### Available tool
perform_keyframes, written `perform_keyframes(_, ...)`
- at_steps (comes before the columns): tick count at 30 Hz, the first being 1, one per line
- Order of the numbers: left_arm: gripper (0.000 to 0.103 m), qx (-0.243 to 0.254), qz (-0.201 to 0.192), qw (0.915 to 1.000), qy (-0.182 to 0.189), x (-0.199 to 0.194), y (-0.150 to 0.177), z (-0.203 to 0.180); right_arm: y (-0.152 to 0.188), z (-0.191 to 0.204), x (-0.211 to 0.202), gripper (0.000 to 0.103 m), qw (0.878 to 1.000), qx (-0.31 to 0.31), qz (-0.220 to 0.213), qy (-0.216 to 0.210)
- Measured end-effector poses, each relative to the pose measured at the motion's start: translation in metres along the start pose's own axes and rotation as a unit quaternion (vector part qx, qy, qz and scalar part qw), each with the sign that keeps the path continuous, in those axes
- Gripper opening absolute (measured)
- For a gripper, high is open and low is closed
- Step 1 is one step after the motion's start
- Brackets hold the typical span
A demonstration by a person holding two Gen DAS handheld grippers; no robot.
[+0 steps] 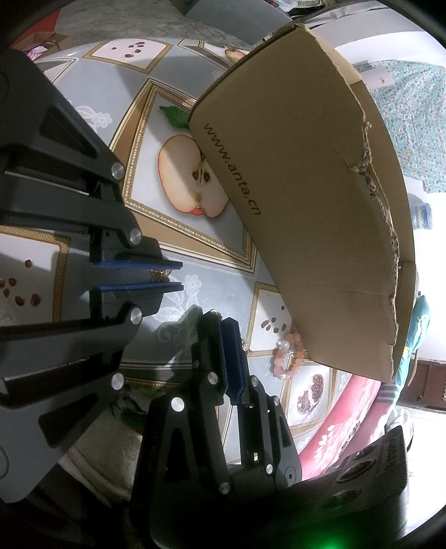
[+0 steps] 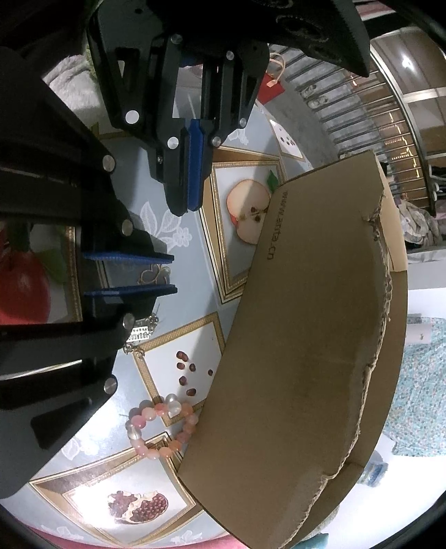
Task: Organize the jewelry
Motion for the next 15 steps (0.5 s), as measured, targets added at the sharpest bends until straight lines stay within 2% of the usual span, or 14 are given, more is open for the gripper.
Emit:
perform_keyframes(8, 0.006, -0.001, 0.0, 1.0, 0.0, -0.0002, 0.0, 0.0003, 0.0, -0.005, -0.0083, 0.01, 1.0, 0.017, 0.003, -0.003)
perform_keyframes(15, 0.006, 0.0, -0.001, 1.0, 0.0, -0.0017, 0.0008, 0.001, 0.0067, -0.0039, -0.0047, 0.011, 0.999, 0.021, 0.024, 0.003)
Point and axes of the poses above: each gripper's, at about its wrist camera, not at the fingertips, and x roughly the way its jaws point, z to its left, y to its underside, the point moved 4 cm from there along x, roughly the way its jaws point, and after that the axes turned 15 degrees about -x, right-handed, at the moved point
